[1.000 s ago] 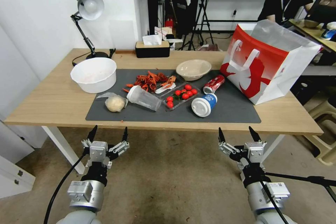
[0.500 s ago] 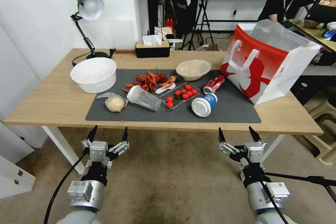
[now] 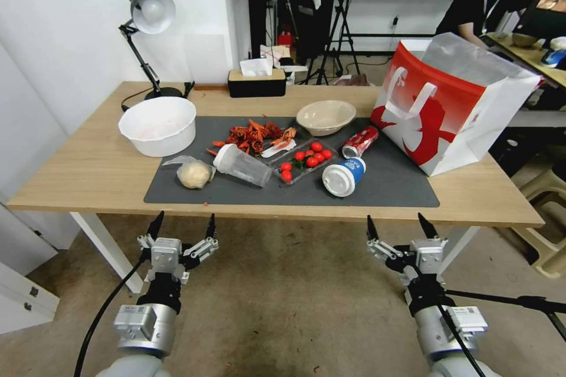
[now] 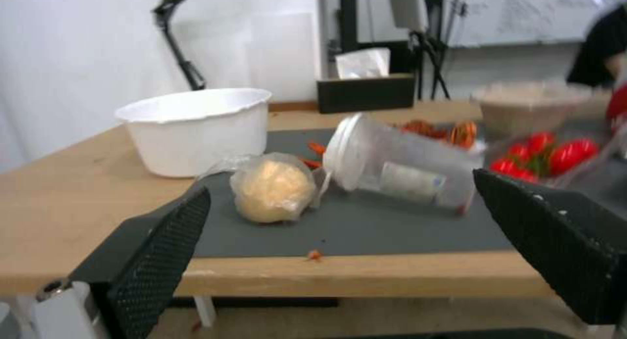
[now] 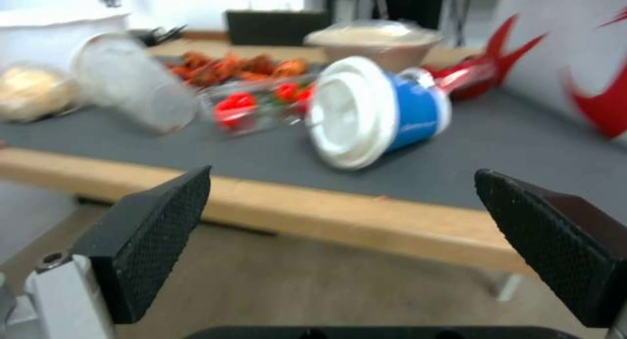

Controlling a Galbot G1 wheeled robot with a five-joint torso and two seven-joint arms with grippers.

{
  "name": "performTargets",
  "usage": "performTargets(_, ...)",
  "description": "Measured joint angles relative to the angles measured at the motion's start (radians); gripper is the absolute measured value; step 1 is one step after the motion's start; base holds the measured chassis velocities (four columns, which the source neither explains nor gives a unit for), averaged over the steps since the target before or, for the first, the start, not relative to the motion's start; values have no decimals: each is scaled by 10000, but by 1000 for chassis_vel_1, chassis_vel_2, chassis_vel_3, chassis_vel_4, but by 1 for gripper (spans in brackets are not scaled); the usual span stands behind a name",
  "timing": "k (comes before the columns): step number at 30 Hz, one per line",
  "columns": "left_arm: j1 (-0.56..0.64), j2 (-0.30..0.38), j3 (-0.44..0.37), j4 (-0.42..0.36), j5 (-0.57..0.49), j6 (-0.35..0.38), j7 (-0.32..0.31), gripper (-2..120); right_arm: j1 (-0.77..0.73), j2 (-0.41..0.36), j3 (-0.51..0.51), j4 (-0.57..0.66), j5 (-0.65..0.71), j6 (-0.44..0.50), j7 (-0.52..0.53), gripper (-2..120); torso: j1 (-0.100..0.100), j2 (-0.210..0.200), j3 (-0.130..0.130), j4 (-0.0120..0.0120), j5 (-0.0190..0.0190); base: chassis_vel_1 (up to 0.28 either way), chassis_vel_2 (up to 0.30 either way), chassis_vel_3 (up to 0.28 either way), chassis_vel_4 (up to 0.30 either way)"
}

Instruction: Pick up the trash from the table and place it into the takeout bag.

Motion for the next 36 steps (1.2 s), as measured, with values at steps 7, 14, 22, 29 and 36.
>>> performTargets(7,542,-327,854,-366,258,-197,-378,100,-53,-59,18,63,148,-164,-126,100,-1,0,0,-4,-3,0,0,0,0)
performTargets(14,614,-329,844,-350,256,-196,-275,100,-57,-99,65,32,144,-137,-48,100,0,0,0,-4,-1,0,0,0,0)
performTargets(22,599,-329,746,-337,245,-225,-182,100,-18,-131,89,12,134,-125,47,100,0,0,0,-4,-2,0,0,0,0)
performTargets(29,481,-330,573,-219,126,-371,130,100,63,-164,109,-105,163,-120,100,100,-1,0,0,-3,-2,0,0,0,0)
performTargets(36,267,-357,263,-23,-36,-387,315,100,634,-243,-14,-273,1274,-9,930,100,-1,0,0,-4,-2,0,0,0,0)
